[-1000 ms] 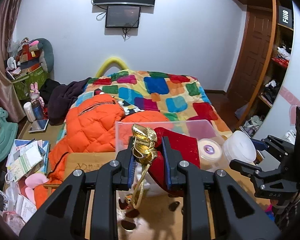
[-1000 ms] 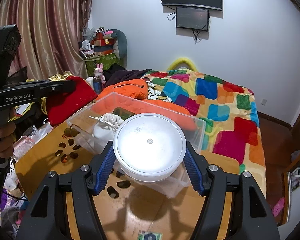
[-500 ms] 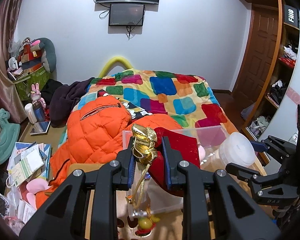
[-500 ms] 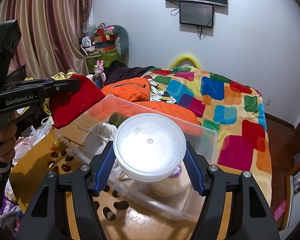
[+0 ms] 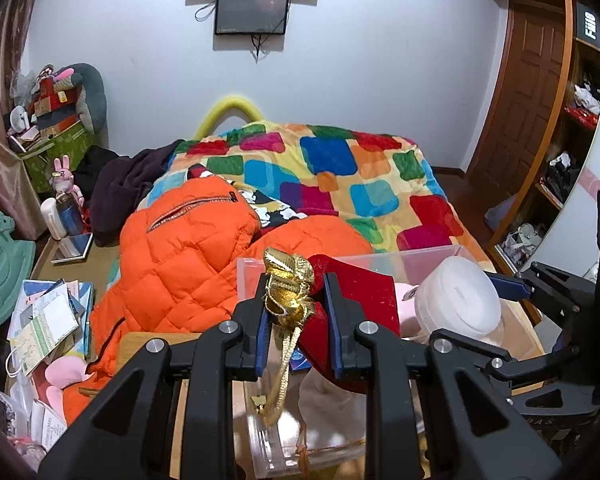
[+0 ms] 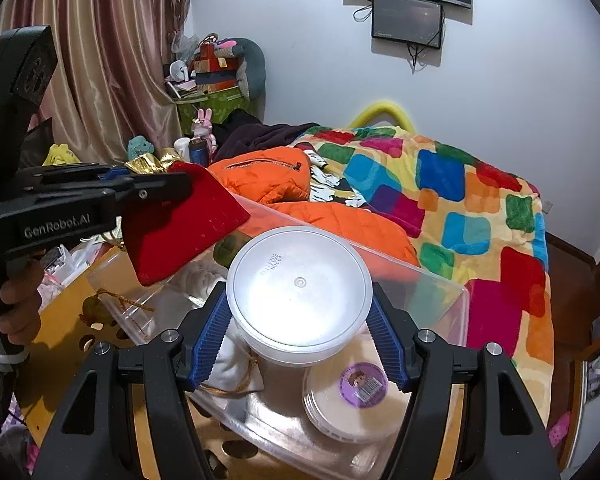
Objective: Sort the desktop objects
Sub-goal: 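Lift the red pouch and white container and carry both over the clear box, then lower both into the clear box and open both grippers, then withdraw both grippers and move the right gripper to the square flower tile, then grasp the small square flower-print tile with the right gripper, then lift the tile and carry it over the clear box with the right gripper, then lower the tile into the clear box and open the right gripper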
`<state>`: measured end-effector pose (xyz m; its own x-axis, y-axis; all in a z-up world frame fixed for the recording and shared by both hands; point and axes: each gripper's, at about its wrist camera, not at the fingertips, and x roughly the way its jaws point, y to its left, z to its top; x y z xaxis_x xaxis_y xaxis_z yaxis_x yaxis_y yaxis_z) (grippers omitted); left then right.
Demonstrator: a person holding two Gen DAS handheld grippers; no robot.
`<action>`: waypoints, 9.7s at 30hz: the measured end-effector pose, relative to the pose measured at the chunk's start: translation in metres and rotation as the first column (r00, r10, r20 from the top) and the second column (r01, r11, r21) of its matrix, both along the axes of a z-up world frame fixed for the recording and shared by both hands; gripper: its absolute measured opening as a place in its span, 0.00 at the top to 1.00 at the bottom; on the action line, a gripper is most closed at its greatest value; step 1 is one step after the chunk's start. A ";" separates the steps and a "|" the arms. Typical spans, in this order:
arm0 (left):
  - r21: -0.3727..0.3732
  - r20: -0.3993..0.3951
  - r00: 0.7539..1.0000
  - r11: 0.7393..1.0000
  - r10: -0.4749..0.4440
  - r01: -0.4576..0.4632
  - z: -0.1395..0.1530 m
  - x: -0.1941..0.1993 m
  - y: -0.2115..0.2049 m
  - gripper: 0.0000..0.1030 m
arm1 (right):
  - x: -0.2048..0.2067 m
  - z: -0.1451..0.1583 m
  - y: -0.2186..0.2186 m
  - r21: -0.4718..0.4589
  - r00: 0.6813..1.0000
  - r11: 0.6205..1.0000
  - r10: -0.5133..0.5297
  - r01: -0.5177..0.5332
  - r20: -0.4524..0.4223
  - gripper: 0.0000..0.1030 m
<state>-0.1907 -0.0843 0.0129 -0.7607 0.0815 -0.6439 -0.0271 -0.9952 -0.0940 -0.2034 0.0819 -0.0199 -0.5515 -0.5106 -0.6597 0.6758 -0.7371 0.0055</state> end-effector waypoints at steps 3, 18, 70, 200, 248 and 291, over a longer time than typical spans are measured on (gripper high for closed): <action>0.003 0.014 1.000 1.000 -0.010 0.009 -0.006 -0.004 0.002 0.78 | -0.004 -0.006 -0.003 0.010 1.000 1.000 0.003 -0.003 0.010 0.39; 0.010 0.082 0.996 0.999 -0.039 0.038 -0.031 -0.016 0.006 0.78 | -0.002 -0.018 -0.013 0.045 1.000 0.999 0.027 -0.028 0.015 0.41; -0.071 0.114 0.992 0.996 -0.048 0.056 0.001 0.042 0.026 0.39 | 0.072 0.016 0.042 0.060 0.996 0.998 -0.028 0.032 -0.082 0.28; 0.094 0.081 0.997 0.995 0.015 -0.023 -0.040 0.100 0.022 0.85 | 0.136 -0.035 0.087 0.001 0.998 0.999 -0.036 0.036 0.058 0.69; 0.125 0.095 0.994 0.992 -0.047 0.035 -0.041 0.098 0.015 0.57 | 0.065 0.013 0.030 0.045 0.997 0.999 0.032 -0.029 -0.077 0.69; 0.145 0.100 0.994 0.989 -0.048 0.033 -0.025 0.059 0.015 0.81 | 0.030 -0.014 0.007 0.073 0.998 0.996 0.058 -0.059 0.013 0.69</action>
